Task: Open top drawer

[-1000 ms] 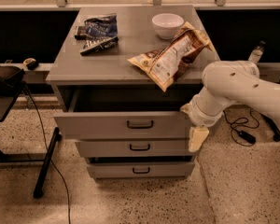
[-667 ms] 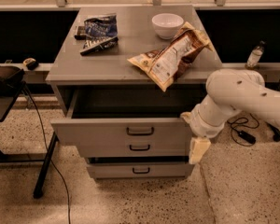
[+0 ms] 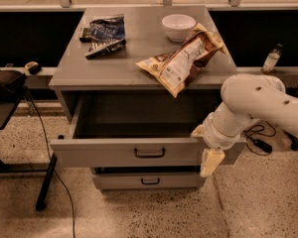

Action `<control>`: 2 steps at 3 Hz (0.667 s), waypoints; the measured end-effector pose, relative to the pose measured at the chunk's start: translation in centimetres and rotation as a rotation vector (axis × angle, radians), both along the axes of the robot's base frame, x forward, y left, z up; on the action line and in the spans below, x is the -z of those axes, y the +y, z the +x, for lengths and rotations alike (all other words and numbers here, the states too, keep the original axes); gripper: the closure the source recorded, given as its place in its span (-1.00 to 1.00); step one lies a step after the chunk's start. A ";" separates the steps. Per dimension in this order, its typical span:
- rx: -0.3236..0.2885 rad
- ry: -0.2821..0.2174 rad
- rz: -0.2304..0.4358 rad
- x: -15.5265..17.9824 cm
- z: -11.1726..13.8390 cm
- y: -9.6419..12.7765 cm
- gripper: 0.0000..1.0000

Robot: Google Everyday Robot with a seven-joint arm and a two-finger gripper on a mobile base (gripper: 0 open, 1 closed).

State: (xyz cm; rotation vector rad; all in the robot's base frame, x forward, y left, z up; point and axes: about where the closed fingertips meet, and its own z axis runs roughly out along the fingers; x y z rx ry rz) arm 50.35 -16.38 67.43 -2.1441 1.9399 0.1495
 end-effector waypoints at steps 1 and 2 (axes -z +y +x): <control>0.000 0.000 0.000 -0.1 0.0 0.0 -0.62; -0.018 -0.074 0.008 -2.5 -0.7 0.3 -0.62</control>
Offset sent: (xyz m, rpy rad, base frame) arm -0.0331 0.0137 0.1234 0.0406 -0.3574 0.0827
